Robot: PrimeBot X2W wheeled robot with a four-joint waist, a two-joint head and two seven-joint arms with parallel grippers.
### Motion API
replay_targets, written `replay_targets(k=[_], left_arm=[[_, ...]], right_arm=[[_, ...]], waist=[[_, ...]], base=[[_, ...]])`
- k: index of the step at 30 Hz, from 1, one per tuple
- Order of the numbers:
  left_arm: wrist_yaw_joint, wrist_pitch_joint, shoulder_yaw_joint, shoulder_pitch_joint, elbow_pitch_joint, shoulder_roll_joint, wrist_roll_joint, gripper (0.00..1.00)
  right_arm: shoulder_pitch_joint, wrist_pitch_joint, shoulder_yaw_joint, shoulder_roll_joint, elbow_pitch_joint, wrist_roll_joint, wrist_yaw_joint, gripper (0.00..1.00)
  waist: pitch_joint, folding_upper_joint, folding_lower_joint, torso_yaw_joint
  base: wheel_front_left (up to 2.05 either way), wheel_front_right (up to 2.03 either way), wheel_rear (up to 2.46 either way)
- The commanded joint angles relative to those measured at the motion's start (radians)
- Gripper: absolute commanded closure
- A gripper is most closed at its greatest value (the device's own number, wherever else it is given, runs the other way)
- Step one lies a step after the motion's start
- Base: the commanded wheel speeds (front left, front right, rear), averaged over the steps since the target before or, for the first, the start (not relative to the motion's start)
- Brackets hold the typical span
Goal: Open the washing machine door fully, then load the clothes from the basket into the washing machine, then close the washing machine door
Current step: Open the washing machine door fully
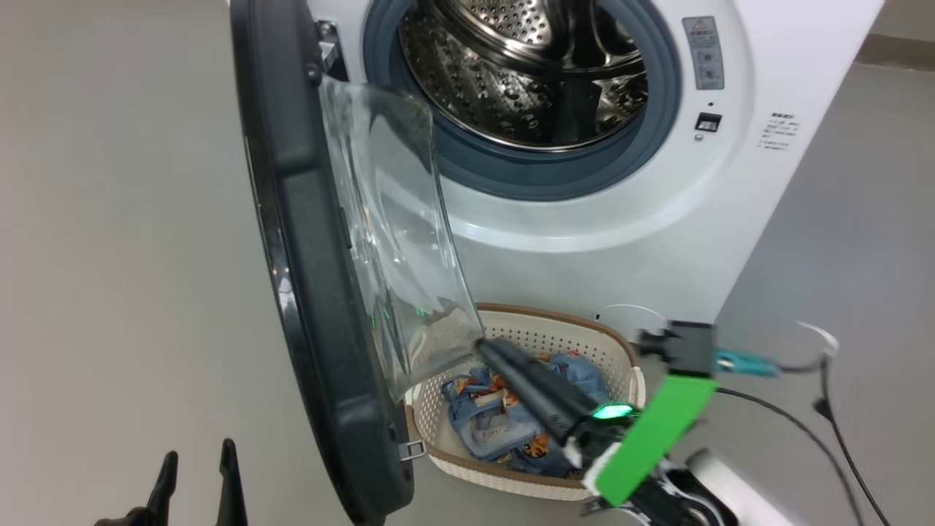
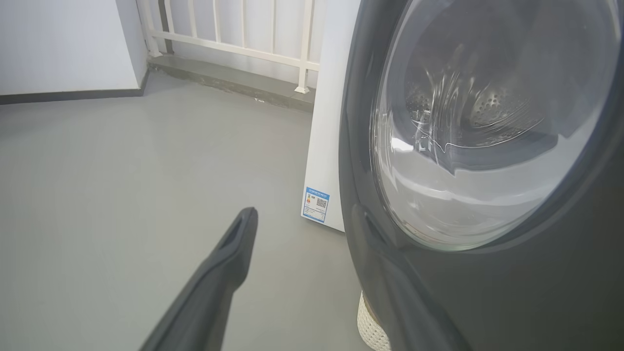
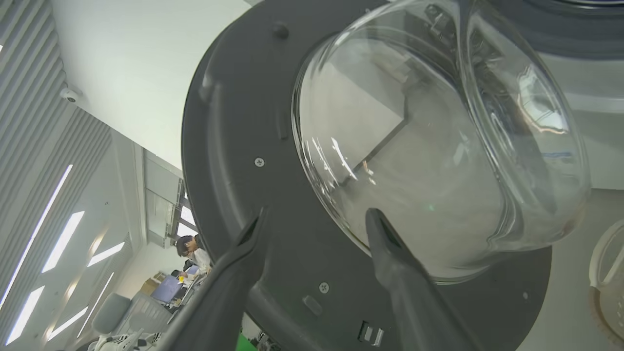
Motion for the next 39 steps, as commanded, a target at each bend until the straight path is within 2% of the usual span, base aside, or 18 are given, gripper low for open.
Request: replay_targets(k=[1,6,9,12,18,23,25,26,33,39], left_arm=[[-0.002,-0.006,0.039,-0.013,-0.013,0.012,0.012,0.0],[0.002,-0.006,0.058,-0.009,-0.009,0.012,0.013,0.0],[0.005,-0.006,0.066,0.001,-0.009,0.012,0.011,0.0],[0.011,-0.006,0.076,0.01,-0.007,0.012,0.007,0.0],[0.008,-0.006,0.086,0.017,-0.005,0.012,0.01,0.0],[0.006,-0.006,0.101,0.009,-0.001,0.012,0.012,0.0],[0.003,-0.006,0.105,0.007,-0.001,0.012,0.013,0.0],[0.001,-0.006,0.108,0.008,0.0,0.012,0.013,0.0],[-0.003,-0.006,0.117,0.017,0.004,0.012,0.011,0.0],[-0.007,-0.006,0.122,0.034,0.0,0.012,0.008,0.0]], right_arm=[[0.017,-0.058,0.007,-0.007,-0.037,-0.012,0.002,0.0],[0.056,-0.274,0.018,-0.126,-0.018,-0.085,0.002,0.0],[0.083,-0.325,-0.004,-0.171,0.003,-0.134,0.002,0.0],[0.13,-0.331,-0.108,-0.178,0.007,-0.2,0.002,0.0],[0.27,-0.332,-0.359,-0.116,-0.007,-0.397,0.002,0.0],[0.363,-0.332,-0.527,-0.063,-0.039,-0.637,0.002,0.0],[0.392,-0.332,-0.588,-0.02,-0.062,-0.705,0.002,0.0],[0.419,-0.332,-0.631,0.0,-0.087,-0.797,0.002,0.0],[0.502,-0.332,-0.715,0.055,-0.143,-1.099,0.002,0.0],[0.548,-0.332,-0.754,0.106,-0.147,-1.165,0.002,0.0]], waist=[[-0.014,-0.0001,0.0,-0.013],[-0.025,-0.0001,0.0,-0.036],[-0.027,-0.0001,0.0,-0.057],[-0.025,-0.0001,0.0,-0.081],[-0.018,-0.0001,0.0,-0.114],[-0.007,-0.0001,0.0,-0.132],[-0.004,-0.0001,0.0,-0.137],[-0.001,-0.0001,0.0,-0.141],[-0.009,-0.0001,0.0,-0.15],[-0.023,-0.0001,0.0,-0.162]], base=[[0.0,0.0,0.0],[0.0,0.0,0.0],[0.0,0.0,0.0],[0.0,0.0,0.0],[0.0,0.0,0.0],[0.0,0.0,0.0],[0.0,0.0,0.0],[0.0,0.0,0.0],[0.0,0.0,0.0],[0.0,0.0,0.0]])
